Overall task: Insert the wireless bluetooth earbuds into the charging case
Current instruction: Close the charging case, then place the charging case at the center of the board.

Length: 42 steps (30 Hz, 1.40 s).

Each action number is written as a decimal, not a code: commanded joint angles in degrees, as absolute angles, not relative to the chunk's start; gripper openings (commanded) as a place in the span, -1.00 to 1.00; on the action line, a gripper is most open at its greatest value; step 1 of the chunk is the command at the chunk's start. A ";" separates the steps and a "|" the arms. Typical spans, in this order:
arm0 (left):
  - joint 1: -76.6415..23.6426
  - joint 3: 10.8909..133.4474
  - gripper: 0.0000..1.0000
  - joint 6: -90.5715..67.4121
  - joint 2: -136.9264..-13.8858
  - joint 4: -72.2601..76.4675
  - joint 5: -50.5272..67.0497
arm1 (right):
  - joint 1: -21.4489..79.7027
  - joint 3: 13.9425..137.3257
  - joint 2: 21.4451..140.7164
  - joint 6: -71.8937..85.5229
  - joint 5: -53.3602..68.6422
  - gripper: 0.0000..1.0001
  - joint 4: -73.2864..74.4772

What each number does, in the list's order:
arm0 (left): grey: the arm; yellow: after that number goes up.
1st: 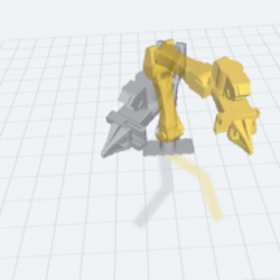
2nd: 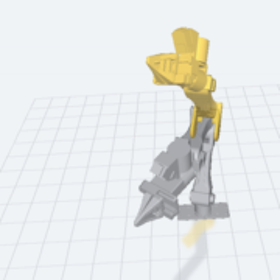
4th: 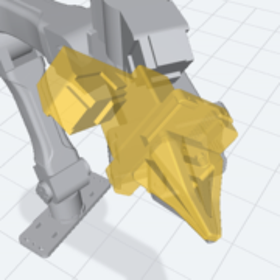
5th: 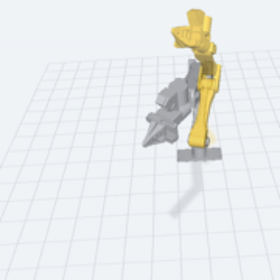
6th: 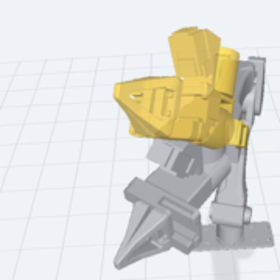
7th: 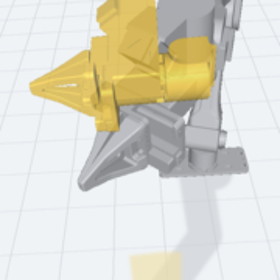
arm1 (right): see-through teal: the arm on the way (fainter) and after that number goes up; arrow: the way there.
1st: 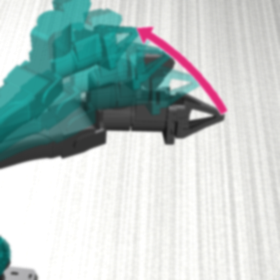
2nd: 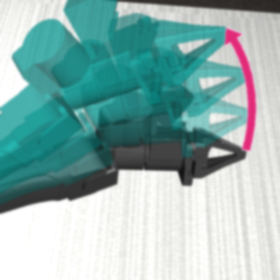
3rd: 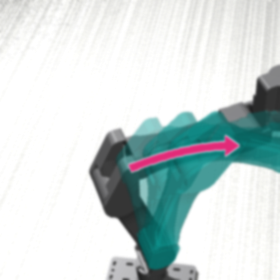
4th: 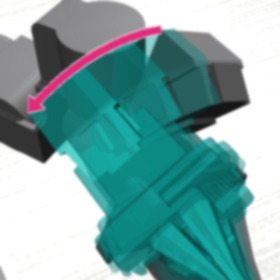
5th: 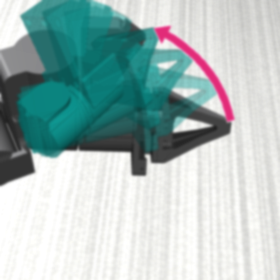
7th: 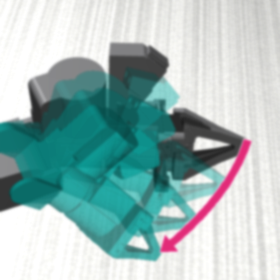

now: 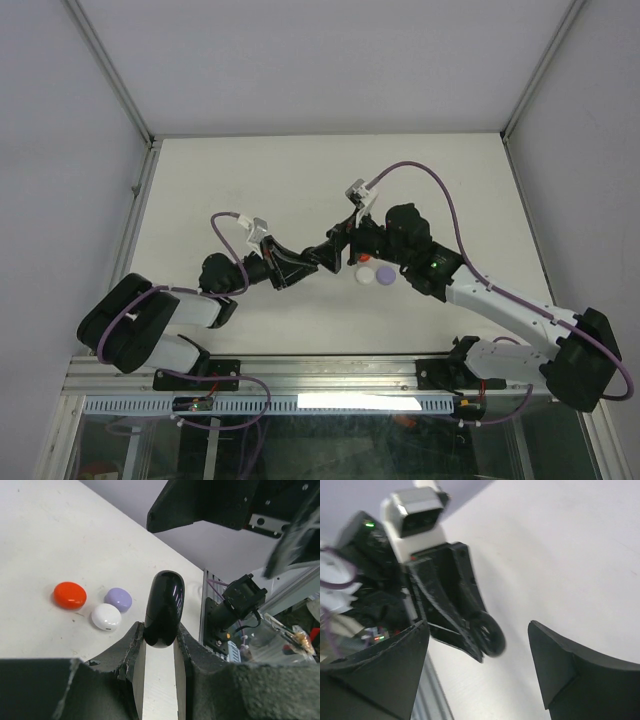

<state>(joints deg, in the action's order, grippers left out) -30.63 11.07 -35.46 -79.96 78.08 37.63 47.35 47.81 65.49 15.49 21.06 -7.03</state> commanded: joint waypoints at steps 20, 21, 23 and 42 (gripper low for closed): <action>-36.08 34.96 -0.71 -55.72 -107.44 47.75 35.02 | 46.91 33.19 47.89 9.43 -16.12 0.69 1.51; -36.24 36.03 -0.68 -55.91 -108.49 46.90 34.73 | 46.90 32.77 47.44 9.27 -16.17 0.69 1.31; -36.30 37.56 -0.64 -56.07 -109.79 44.84 33.39 | 46.86 32.11 46.48 8.94 -16.29 0.69 0.92; -39.02 38.55 0.42 -48.61 -101.82 23.57 15.86 | 46.52 31.70 43.27 10.08 -19.51 0.76 5.32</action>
